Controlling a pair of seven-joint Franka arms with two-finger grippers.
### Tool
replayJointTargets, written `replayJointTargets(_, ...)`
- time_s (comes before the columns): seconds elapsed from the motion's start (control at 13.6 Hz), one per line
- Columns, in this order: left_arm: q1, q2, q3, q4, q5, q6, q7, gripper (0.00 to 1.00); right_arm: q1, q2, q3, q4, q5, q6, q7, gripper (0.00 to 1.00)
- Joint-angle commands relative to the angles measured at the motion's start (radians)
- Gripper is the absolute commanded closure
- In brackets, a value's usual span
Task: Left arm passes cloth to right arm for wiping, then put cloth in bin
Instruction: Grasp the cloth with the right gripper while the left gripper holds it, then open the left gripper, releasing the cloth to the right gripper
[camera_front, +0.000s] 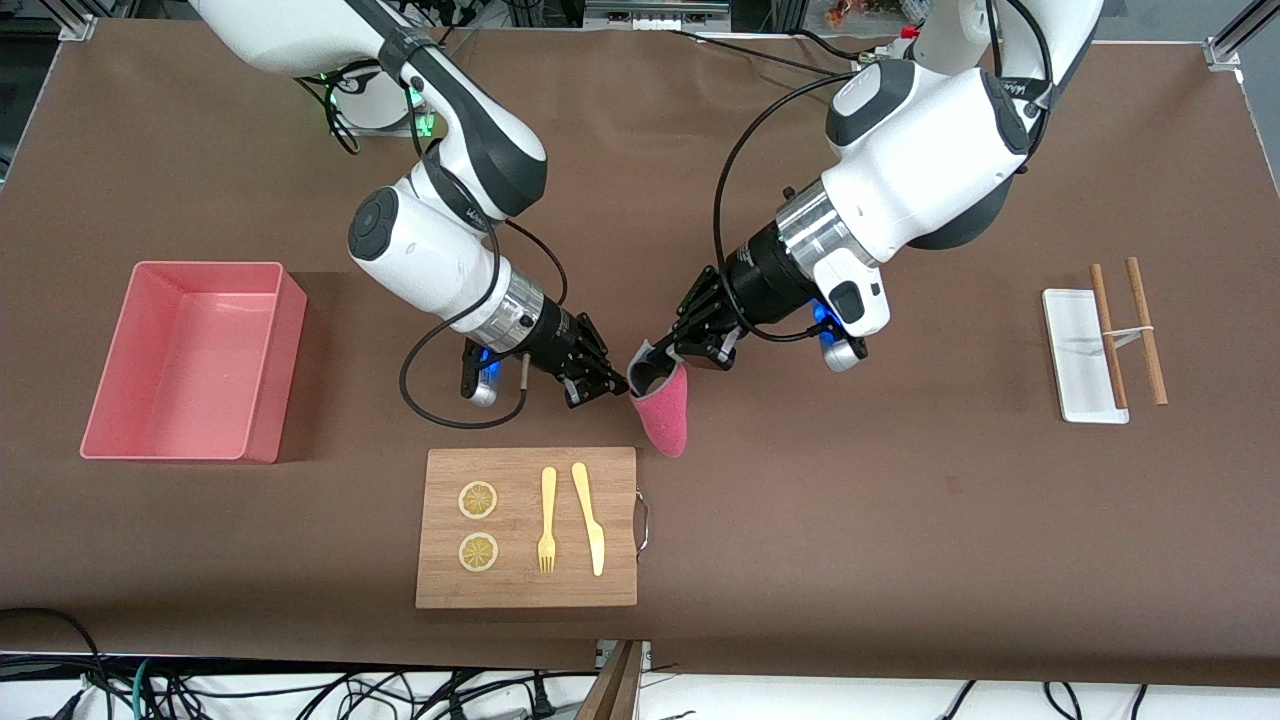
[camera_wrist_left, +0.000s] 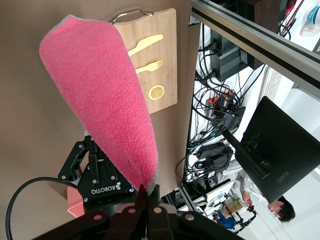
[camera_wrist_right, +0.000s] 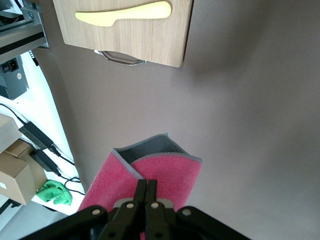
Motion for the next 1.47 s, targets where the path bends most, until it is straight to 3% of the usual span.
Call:
replayJointTargets(0.0,-0.007,-0.006,0.005,0.013,0.006,-0.002,-0.009,1.00,-0.006,0.012,0.012,0.018,0.010,0.005,-0.011,1.00)
replayJointTargets(0.44,0.016,-0.008,0.009,0.005,0.017,-0.023,0.002,1.00,-0.006,0.013,0.012,0.018,0.008,0.005,-0.012,1.00)
replayJointTargets(0.51,0.018,-0.006,0.011,0.004,0.018,-0.028,0.002,0.55,-0.006,0.013,0.012,0.018,0.010,0.003,-0.011,1.00)
replayJointTargets(0.59,0.018,-0.006,0.014,-0.001,0.034,-0.032,0.005,0.01,-0.006,0.010,0.010,0.018,0.010,0.002,-0.011,1.00)
replayJointTargets(1.03,0.045,-0.008,0.016,0.005,0.124,-0.132,0.058,0.00,-0.004,0.007,0.013,0.018,0.008,-0.004,-0.008,1.00)
replayJointTargets(1.4,0.111,-0.026,0.016,0.014,0.192,-0.394,0.348,0.00,-0.004,-0.022,0.064,0.017,0.002,-0.159,-0.009,1.00)
